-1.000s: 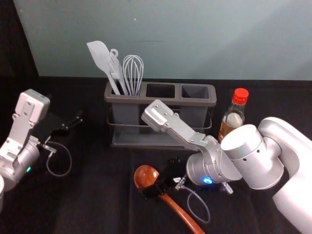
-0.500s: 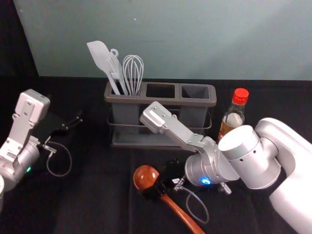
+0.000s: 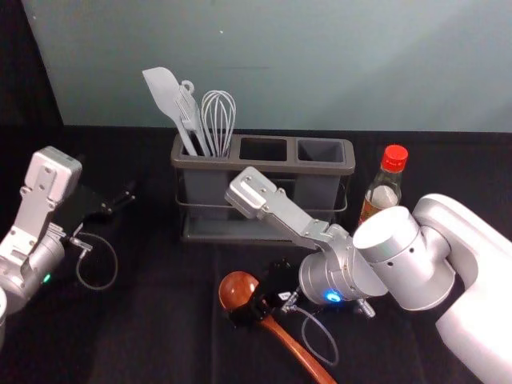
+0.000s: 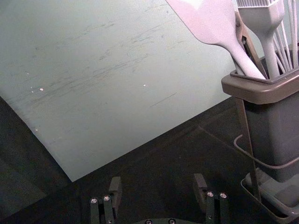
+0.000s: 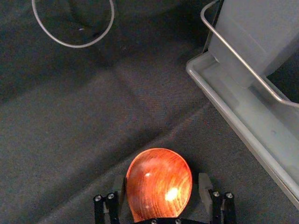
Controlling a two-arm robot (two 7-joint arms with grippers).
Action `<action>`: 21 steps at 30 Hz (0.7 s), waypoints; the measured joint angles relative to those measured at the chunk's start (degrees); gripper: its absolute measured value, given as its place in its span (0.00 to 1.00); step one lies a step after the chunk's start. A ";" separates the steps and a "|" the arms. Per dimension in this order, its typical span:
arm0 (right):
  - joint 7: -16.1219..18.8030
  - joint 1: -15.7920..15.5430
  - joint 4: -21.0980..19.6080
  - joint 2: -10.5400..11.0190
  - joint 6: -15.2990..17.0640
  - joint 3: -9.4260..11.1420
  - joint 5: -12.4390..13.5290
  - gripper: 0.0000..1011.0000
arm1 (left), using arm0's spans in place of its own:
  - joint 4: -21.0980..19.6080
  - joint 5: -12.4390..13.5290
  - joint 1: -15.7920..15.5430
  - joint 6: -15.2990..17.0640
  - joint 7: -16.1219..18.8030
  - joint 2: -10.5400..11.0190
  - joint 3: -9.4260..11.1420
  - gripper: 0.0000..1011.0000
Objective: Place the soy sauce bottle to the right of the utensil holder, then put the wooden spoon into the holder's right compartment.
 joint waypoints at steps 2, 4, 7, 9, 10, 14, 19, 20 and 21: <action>0.00 0.02 0.00 0.03 0.05 0.00 0.02 0.99 | 0.00 0.00 0.00 0.00 0.00 0.00 0.00 0.99; -0.01 0.03 0.00 0.06 0.15 -0.01 0.04 0.99 | 0.00 0.00 0.00 0.00 0.00 0.00 0.00 0.99; -0.01 0.04 0.00 0.08 0.26 -0.02 0.07 0.99 | 0.00 0.00 0.00 0.00 0.00 0.00 0.00 0.99; -0.01 0.05 0.00 0.09 0.30 -0.03 0.12 0.99 | 0.00 0.00 0.00 0.00 0.00 0.00 0.00 0.99; -0.01 0.06 0.00 0.09 0.33 -0.04 0.15 0.97 | 0.00 0.00 0.00 0.00 0.00 0.00 0.00 0.99; -0.05 0.08 -0.01 0.11 0.38 -0.06 0.22 0.89 | 0.00 0.00 0.00 0.00 0.00 0.00 0.00 0.99; -0.08 0.10 -0.03 0.13 0.43 -0.08 0.28 0.83 | 0.00 0.00 0.00 0.00 0.00 0.00 0.00 0.99; -0.09 0.10 -0.04 0.13 0.44 -0.09 0.28 0.83 | 0.00 0.00 0.00 0.00 0.00 0.00 0.00 0.99; -0.09 0.10 -0.05 0.14 0.45 -0.10 0.29 0.83 | 0.00 0.00 0.00 0.00 0.00 0.00 0.00 0.99</action>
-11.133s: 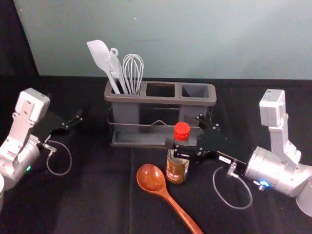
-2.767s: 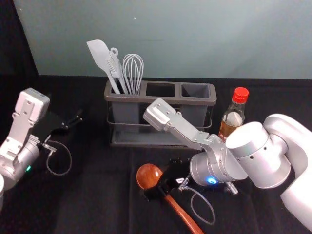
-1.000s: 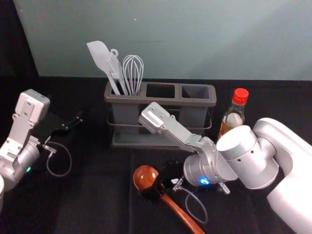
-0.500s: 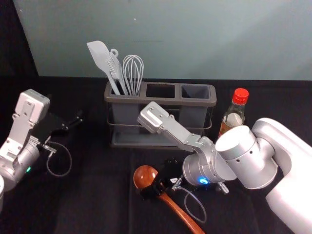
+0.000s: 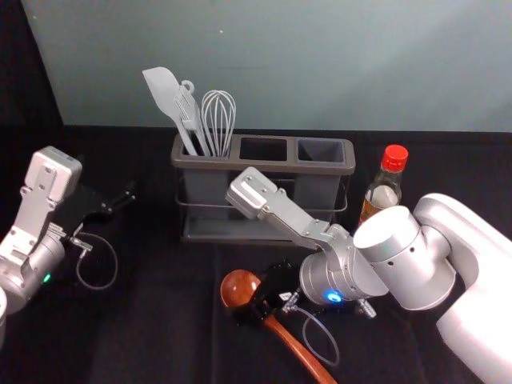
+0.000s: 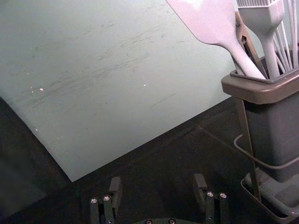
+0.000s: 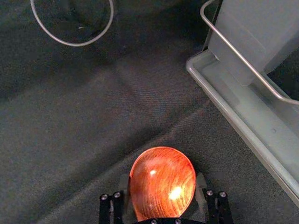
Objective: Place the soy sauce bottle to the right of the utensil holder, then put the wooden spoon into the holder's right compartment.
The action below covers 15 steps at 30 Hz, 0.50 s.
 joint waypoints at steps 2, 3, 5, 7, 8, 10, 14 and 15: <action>0.00 0.01 -0.01 0.01 0.02 -0.01 0.02 0.83 | 0.00 0.00 0.00 0.00 0.00 0.00 0.00 0.99; 0.00 0.01 -0.02 0.02 0.03 -0.01 0.02 0.83 | 0.00 0.00 0.00 0.00 0.00 0.00 0.00 0.99; -0.07 -0.08 -0.22 0.09 -0.06 0.08 0.02 0.83 | 0.00 0.00 0.00 0.00 0.00 0.00 0.00 0.99; 0.01 -0.60 -1.30 0.47 -0.95 0.68 0.02 0.83 | 0.00 0.00 0.00 0.00 0.00 0.00 0.00 0.99; 0.03 -1.34 -2.50 0.91 -2.11 1.65 0.07 0.83 | 0.00 0.00 0.00 0.00 0.00 0.00 0.00 0.99; -0.01 -2.30 -4.06 1.41 -3.57 2.77 0.21 0.83 | 0.00 0.00 0.00 0.00 0.00 0.00 0.00 0.99; 0.46 -4.80 -8.17 2.81 -8.39 6.13 1.65 0.83 | 0.00 0.00 0.00 0.00 0.00 0.00 0.00 0.99; 0.68 -5.31 -9.08 3.24 -9.55 6.83 2.04 0.83 | 0.00 0.00 0.00 0.00 0.00 0.00 0.00 0.99</action>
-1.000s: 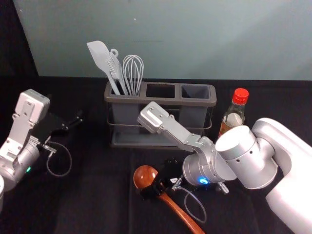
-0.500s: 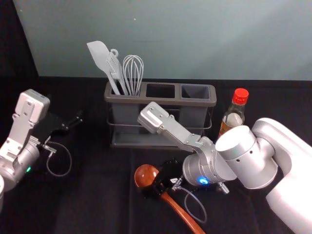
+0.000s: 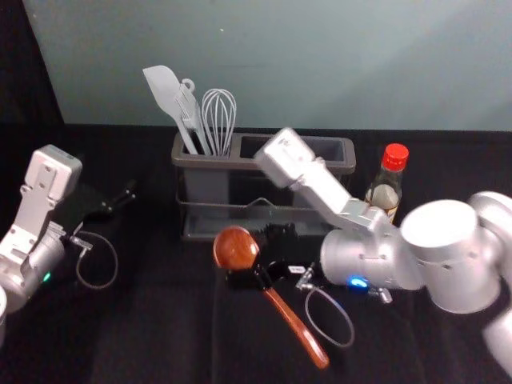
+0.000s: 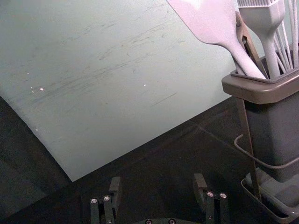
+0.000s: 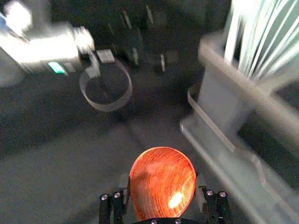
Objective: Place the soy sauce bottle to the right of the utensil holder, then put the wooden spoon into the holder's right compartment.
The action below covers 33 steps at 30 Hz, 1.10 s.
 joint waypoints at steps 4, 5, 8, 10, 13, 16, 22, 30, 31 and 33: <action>0.97 -3.17 -5.30 2.66 -8.45 3.94 2.86 0.83 | 0.00 0.00 0.00 0.00 0.00 0.00 0.00 0.99; 1.18 -3.65 -6.00 3.09 -9.84 4.60 3.40 0.83 | 0.00 0.00 0.00 0.00 0.00 0.00 0.00 0.99; 1.83 -5.14 -8.04 4.45 -14.54 7.00 5.20 0.83 | 0.00 0.00 0.00 0.00 0.00 0.00 0.00 0.99; 1.53 -6.50 -9.36 5.26 -18.66 9.03 6.20 0.83 | 0.00 0.00 0.00 0.00 0.00 0.00 0.00 0.99; 0.03 -8.01 -10.45 5.67 -24.07 11.36 6.72 0.83 | 0.00 0.00 0.00 0.00 0.00 0.00 0.00 0.99; -1.79 -8.76 -10.75 5.58 -28.54 13.01 6.79 0.83 | 0.00 0.00 0.00 0.00 0.00 0.00 0.00 0.99; -6.58 -8.30 -9.32 4.01 -34.70 14.43 4.93 0.83 | 0.00 0.00 0.00 0.00 0.00 0.00 0.00 0.99; -10.85 -5.46 -5.84 0.32 -38.89 14.74 0.36 0.83 | 0.00 0.00 0.00 0.00 0.00 0.00 0.00 0.99; -11.40 -5.09 -5.43 -0.17 -39.25 14.72 -0.25 0.83 | 0.00 0.01 0.00 0.00 0.00 0.00 0.00 0.99; -12.57 -4.09 -4.13 -1.36 -39.82 14.62 -1.92 0.83 | 0.00 0.00 0.00 0.00 0.00 0.00 0.00 0.99</action>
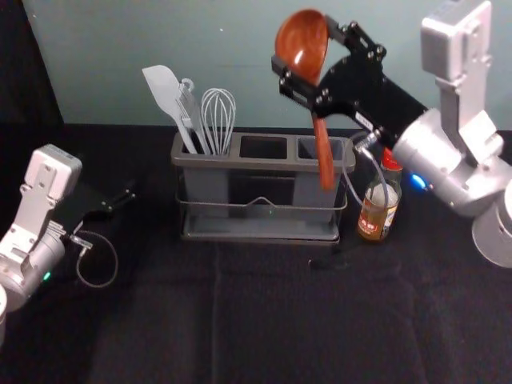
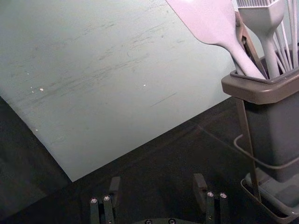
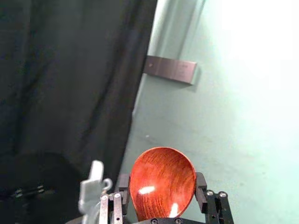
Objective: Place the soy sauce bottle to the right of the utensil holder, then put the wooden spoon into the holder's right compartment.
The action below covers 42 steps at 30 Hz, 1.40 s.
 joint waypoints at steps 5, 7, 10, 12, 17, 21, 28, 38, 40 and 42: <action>-2.31 2.35 2.78 -2.60 -0.54 -0.21 -3.38 0.83 | 0.00 0.00 0.00 0.00 0.00 0.00 0.00 0.99; -3.02 2.98 3.62 -3.32 -0.72 -0.22 -4.27 0.83 | 0.00 0.00 0.00 0.00 0.00 0.00 0.00 0.99; -4.15 4.21 5.62 -4.81 -1.33 -0.13 -6.14 0.83 | 0.00 0.00 0.00 0.00 0.00 0.00 0.00 0.99; -4.39 4.65 6.49 -5.27 -1.57 -0.07 -6.73 0.83 | 0.00 0.00 0.00 0.00 0.00 0.00 0.00 0.99; -4.49 5.89 9.14 -6.51 -2.16 0.00 -8.12 0.83 | 0.00 0.00 0.00 0.00 0.00 0.00 0.00 0.99; -4.62 6.60 11.33 -7.45 -2.62 0.17 -9.09 0.83 | 0.00 0.00 0.00 0.00 0.00 0.00 0.00 0.99; -4.45 7.61 14.79 -8.86 -3.79 0.48 -10.32 0.83 | 0.00 0.00 0.00 0.00 0.00 0.00 0.00 0.99; -3.88 8.45 17.71 -10.56 -4.45 1.07 -11.91 0.83 | 0.00 0.00 0.00 0.00 0.00 0.00 0.00 0.99; -3.65 8.46 18.02 -10.76 -4.52 1.21 -12.19 0.83 | 0.00 0.00 0.00 0.00 0.00 0.00 0.00 0.99; -3.57 8.46 18.25 -10.90 -4.55 1.33 -12.44 0.83 | 0.00 0.00 0.00 0.00 0.00 0.00 0.00 0.99</action>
